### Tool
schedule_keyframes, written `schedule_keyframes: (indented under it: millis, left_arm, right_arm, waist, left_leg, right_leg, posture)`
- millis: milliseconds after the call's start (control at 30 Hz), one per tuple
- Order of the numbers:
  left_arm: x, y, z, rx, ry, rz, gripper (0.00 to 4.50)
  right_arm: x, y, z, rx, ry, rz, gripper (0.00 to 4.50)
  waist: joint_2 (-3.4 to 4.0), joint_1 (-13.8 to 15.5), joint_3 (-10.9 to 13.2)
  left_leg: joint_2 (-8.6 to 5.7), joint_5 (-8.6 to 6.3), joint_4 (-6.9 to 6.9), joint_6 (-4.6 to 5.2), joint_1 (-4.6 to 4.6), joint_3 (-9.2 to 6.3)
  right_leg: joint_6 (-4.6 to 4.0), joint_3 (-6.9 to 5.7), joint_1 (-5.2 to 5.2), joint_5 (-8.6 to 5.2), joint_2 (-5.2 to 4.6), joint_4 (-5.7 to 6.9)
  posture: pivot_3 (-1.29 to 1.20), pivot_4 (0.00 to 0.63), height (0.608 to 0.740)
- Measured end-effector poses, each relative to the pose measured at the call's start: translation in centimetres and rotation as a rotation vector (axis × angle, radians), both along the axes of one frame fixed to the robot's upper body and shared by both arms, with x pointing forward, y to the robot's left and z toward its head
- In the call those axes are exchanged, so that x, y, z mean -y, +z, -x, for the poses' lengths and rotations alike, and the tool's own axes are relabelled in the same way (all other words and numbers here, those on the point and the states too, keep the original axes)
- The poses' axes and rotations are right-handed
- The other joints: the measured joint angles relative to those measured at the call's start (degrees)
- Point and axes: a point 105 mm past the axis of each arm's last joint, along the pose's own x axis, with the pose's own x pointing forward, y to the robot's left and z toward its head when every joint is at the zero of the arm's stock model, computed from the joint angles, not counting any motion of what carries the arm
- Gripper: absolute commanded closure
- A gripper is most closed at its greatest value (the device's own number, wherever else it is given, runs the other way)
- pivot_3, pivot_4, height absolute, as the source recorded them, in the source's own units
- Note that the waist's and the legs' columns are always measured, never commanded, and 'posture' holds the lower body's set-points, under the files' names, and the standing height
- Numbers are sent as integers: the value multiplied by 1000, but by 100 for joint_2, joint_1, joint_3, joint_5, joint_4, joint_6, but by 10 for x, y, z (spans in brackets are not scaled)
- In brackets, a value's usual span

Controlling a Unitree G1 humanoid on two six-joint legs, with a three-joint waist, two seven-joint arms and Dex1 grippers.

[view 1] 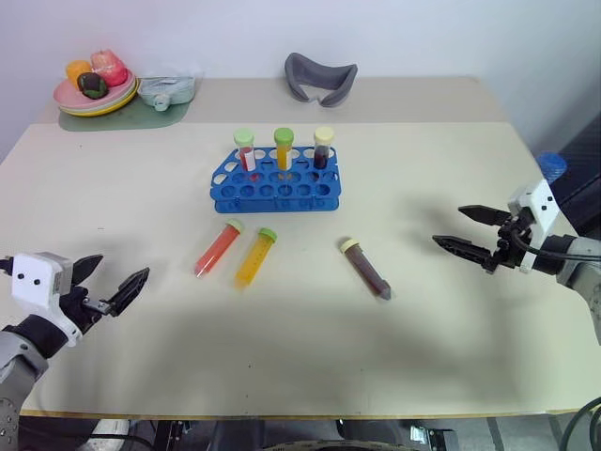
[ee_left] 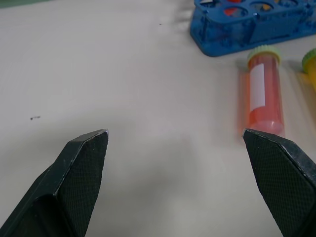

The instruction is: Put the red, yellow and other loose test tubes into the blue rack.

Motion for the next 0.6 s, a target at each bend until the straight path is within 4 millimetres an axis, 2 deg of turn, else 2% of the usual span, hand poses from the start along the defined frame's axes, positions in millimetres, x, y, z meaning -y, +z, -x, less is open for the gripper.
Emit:
schedule_keyframes:
  millis: [300,500,567,600]
  left_arm:
    - [9,4,3,40,17,8,49]
    - [14,10,-1,50,-15,3,49]
    - [24,14,-9,58,-62,1,49]
    - [39,18,-15,68,-123,1,49]
  right_arm:
    - [-6,16,-22,36,15,13,0]
    - [-14,16,-23,38,12,32,0]
    - [-21,16,-19,22,13,33,0]
    - [-27,15,-15,8,11,39,0]
  waist:
    - [1,-9,0]
    - [1,11,0]
    - [1,22,0]
    - [2,34,0]
  left_leg:
    - [1,-2,18,4,-1,2]
    - [1,-5,20,8,-4,2]
    - [0,-4,25,8,-4,-1]
    - [0,-5,32,8,-7,-1]
  right_leg:
    - [-1,2,1,1,1,9]
    - [0,1,1,1,1,10]
    - [0,0,1,1,1,15]
    - [0,0,2,1,1,20]
  posture:
    - [0,150,740]
    - [0,150,740]
    - [0,150,740]
    - [0,150,740]
